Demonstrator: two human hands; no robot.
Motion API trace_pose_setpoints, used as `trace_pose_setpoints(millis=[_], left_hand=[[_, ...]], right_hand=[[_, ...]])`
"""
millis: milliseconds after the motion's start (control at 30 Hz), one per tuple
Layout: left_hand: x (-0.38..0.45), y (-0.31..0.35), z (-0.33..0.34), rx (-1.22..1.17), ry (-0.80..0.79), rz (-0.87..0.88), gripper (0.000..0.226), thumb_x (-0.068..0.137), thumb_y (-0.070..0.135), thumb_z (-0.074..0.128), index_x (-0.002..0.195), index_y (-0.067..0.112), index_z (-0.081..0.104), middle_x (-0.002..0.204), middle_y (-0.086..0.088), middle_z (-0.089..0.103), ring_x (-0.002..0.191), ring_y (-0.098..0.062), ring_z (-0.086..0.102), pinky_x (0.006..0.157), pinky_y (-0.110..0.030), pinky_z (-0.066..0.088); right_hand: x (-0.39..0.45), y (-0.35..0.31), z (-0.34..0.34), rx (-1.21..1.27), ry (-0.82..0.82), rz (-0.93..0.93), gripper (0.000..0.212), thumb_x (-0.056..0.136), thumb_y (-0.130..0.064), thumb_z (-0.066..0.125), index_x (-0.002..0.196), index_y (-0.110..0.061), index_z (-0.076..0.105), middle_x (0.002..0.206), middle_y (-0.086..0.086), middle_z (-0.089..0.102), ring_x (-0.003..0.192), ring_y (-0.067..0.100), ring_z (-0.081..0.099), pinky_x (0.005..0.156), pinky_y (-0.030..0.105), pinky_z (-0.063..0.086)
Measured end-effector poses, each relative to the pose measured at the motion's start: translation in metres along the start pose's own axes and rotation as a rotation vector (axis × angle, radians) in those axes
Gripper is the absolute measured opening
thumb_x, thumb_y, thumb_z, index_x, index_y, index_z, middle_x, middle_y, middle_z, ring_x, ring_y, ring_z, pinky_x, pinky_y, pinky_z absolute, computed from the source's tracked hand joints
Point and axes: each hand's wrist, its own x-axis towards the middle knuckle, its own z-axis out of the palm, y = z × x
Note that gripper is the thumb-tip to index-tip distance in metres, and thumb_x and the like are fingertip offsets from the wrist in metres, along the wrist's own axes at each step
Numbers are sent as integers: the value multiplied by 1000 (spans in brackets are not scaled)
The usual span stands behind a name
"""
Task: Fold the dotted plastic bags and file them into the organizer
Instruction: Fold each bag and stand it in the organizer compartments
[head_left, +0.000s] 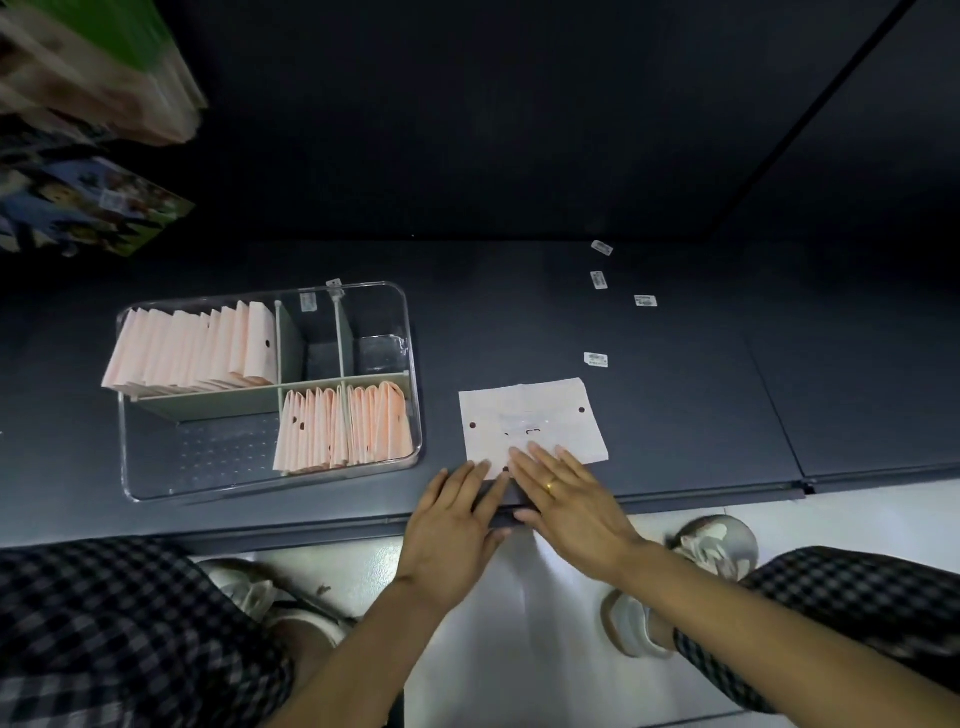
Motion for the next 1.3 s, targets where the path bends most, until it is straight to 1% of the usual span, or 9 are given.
trace_pose_setpoints(millis=[167, 300, 400, 467, 600, 900, 1033, 1167, 1300], left_hand=[[3, -9, -4, -2, -60, -8, 56, 76, 48, 72, 124, 21, 62, 125, -2, 63, 114, -18, 60, 99, -41, 47], [5, -4, -9, -104, -137, -24, 52, 95, 46, 46, 142, 24, 41, 146, -1, 41, 135, -18, 37, 116, -37, 20], [8, -5, -10, -165, -112, -70, 46, 94, 45, 49, 135, 25, 52, 140, -1, 48, 129, -22, 44, 108, -35, 30], [12, -3, -12, -207, -106, -102, 42, 93, 45, 50, 131, 27, 55, 137, 2, 49, 125, -21, 45, 103, -32, 32], [19, -8, -10, -235, -154, -151, 40, 96, 49, 40, 132, 35, 51, 138, 12, 42, 125, -12, 37, 100, -25, 24], [30, -10, -13, -265, -116, -140, 40, 89, 46, 56, 125, 28, 56, 126, 7, 48, 113, -16, 44, 93, -28, 30], [26, -17, -13, -324, -109, -191, 44, 85, 38, 65, 126, 24, 57, 123, 6, 53, 113, -16, 46, 96, -26, 31], [23, -15, -14, -458, -31, -329, 19, 85, 24, 68, 100, 12, 70, 99, 0, 65, 96, -22, 53, 83, -29, 39], [23, -10, -13, -524, -22, -483, 22, 87, 21, 66, 75, 3, 62, 72, 1, 50, 82, -28, 51, 66, -30, 30]], right_hand=[[-34, 30, 4, -40, -121, 181, 62, 98, -45, 19, 126, -8, 59, 134, 4, 56, 123, 20, 54, 113, 36, 14], [-48, 42, -9, -58, -32, 287, 59, 98, -41, 21, 111, -10, 70, 121, 1, 66, 117, 22, 59, 108, 39, 24], [-30, 42, -13, 1, 183, 308, 34, 90, -32, 47, 84, -16, 76, 103, -2, 72, 101, 23, 66, 96, 34, 36], [-18, 41, -16, 79, 264, 223, 8, 79, -25, 73, 80, -17, 75, 95, -3, 71, 87, 21, 67, 82, 29, 46], [-1, 37, -14, 152, 186, 102, 17, 63, -16, 87, 71, -17, 72, 79, -4, 68, 67, 17, 65, 60, 21, 52], [13, 41, -16, 52, 95, -7, 20, 66, -1, 75, 69, -13, 60, 77, 2, 63, 67, 21, 60, 57, 24, 49], [10, 47, -21, 193, -125, 26, 25, 80, 7, 45, 92, -15, 44, 98, 3, 54, 87, 22, 49, 71, 25, 34], [13, 55, -33, 325, -280, 88, 14, 92, -6, 38, 91, -18, 31, 83, 6, 55, 73, 30, 47, 60, 35, 34], [26, 61, -41, 482, -295, 200, 8, 98, -28, 39, 97, -22, 44, 91, -1, 60, 86, 23, 54, 77, 37, 46]])
